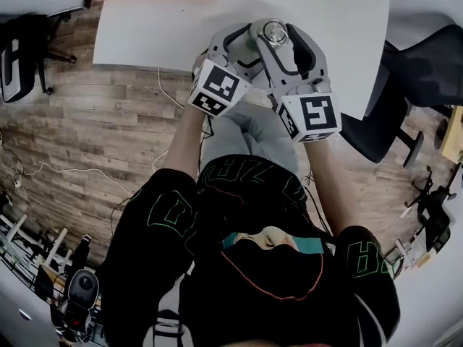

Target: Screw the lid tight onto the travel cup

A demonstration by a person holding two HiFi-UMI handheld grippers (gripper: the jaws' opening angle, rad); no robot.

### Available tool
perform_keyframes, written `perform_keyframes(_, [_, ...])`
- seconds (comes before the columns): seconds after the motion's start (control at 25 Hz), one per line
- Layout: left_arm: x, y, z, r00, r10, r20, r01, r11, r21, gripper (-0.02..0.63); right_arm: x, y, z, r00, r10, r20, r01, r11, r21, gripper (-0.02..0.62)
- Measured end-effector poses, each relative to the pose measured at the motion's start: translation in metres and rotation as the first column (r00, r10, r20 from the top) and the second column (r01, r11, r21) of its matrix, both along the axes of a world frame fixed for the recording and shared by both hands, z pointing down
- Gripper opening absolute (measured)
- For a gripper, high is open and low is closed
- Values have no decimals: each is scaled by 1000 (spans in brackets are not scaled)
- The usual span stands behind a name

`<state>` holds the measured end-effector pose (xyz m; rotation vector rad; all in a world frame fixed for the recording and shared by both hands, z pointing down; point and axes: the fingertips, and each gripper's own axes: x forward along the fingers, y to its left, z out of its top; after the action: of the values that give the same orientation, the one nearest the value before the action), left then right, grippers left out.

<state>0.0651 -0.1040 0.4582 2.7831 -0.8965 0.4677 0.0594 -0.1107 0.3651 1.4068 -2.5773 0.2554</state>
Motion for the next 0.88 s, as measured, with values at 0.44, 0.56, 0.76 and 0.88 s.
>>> perform_keyframes(0.44, [1,-1,0,1000,-2,-3,2,1000,-6,331,3,3,-2,984,-156,-82,157,988,0,261])
perform_keyframes(0.56, [2,-1,0,1000,-1,-4,1,1000,-7,331,1,5,-4,957,-273,-96,274,962,-7,268])
perform_keyframes(0.76, [1,-2,0,1000,-1,-2,1,1000,-7,331,-3,6,-4,901,-416,-119,414,909,-47,268])
perform_keyframes(0.88, [2,0,0,1000,0,-2,0,1000,-7,331,-4,7,-3,854,-502,-138,500,865,-53,268])
